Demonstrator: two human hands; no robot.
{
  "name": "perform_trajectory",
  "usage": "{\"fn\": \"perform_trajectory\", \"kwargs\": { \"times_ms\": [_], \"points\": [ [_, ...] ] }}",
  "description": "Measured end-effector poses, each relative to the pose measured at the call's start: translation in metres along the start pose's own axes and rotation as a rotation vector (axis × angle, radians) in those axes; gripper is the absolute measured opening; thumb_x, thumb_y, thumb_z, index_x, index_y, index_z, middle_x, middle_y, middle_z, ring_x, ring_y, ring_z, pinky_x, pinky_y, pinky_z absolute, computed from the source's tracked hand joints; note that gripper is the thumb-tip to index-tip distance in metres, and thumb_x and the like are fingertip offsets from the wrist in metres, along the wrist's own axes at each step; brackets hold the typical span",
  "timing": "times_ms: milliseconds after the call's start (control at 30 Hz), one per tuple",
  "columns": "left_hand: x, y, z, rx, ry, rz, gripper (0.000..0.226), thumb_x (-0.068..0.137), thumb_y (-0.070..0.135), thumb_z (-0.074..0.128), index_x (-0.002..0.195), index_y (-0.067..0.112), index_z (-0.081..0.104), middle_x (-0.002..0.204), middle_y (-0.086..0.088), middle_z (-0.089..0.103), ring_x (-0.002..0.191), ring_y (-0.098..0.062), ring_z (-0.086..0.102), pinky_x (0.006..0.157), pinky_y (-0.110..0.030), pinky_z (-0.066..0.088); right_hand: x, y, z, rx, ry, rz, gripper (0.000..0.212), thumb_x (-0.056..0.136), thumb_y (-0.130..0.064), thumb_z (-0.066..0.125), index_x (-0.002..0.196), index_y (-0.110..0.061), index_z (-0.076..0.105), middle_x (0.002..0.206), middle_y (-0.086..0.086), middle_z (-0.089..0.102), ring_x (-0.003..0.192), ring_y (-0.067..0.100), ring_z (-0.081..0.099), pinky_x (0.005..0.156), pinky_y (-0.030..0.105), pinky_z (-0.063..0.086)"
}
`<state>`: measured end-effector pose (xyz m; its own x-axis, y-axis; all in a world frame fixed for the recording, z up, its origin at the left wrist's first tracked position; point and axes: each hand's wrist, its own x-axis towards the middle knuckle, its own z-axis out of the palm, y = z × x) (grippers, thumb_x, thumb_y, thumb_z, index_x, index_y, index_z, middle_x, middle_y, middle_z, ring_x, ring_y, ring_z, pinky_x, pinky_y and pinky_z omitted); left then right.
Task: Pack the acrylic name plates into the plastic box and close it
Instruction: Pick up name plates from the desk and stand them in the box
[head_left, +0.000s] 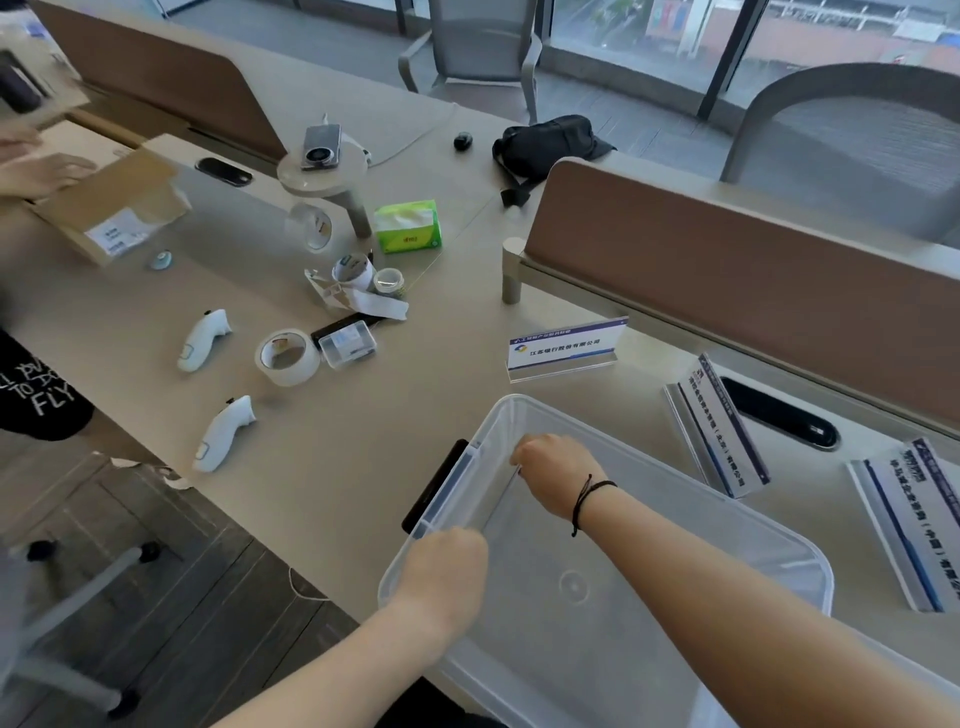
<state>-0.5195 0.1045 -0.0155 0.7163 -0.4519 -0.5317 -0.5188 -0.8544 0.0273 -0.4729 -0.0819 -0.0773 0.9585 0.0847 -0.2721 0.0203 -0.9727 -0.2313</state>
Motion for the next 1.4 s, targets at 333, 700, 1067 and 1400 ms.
{"fn": "perform_trajectory", "kwargs": {
  "times_ms": [333,700,1067,1400],
  "points": [
    [0.004,0.001,0.008,0.079,0.022,-0.032,0.035,0.084,-0.008,0.055,0.116,0.005,0.055,0.110,-0.011,0.067,0.100,-0.026,0.068,0.075,-0.031,0.053,0.001,-0.007,0.008,0.079,0.048,-0.009,0.029,0.090,0.000,0.053,0.110,-0.014,0.070,0.124,0.003,0.064,0.100,0.028,0.066,0.082,0.039,0.056],
    [0.009,0.005,-0.012,0.044,0.134,0.012,0.040,0.082,-0.008,0.051,0.118,0.010,0.049,0.108,-0.010,0.065,0.098,-0.028,0.067,0.068,-0.032,0.044,-0.013,-0.010,-0.019,0.161,0.112,-0.048,0.030,0.096,-0.017,0.052,0.124,-0.018,0.065,0.131,-0.002,0.062,0.112,0.025,0.062,0.090,0.041,0.053],
    [0.047,0.012,-0.071,-0.160,0.386,0.135,0.020,0.090,0.023,0.048,0.101,0.017,0.064,0.098,-0.010,0.067,0.090,-0.034,0.063,0.074,-0.038,0.052,-0.046,0.004,-0.051,0.291,0.333,0.031,0.025,0.094,-0.031,0.055,0.108,-0.021,0.072,0.107,0.000,0.072,0.097,0.024,0.065,0.081,0.035,0.053],
    [0.108,0.008,-0.129,-0.355,0.430,0.134,0.016,0.087,0.017,0.051,0.087,0.017,0.067,0.090,-0.006,0.068,0.087,-0.030,0.061,0.075,-0.040,0.054,-0.051,0.048,-0.085,0.348,0.505,0.191,0.024,0.091,-0.028,0.059,0.108,-0.019,0.073,0.102,0.000,0.074,0.094,0.021,0.066,0.081,0.034,0.052]
  ]
}}
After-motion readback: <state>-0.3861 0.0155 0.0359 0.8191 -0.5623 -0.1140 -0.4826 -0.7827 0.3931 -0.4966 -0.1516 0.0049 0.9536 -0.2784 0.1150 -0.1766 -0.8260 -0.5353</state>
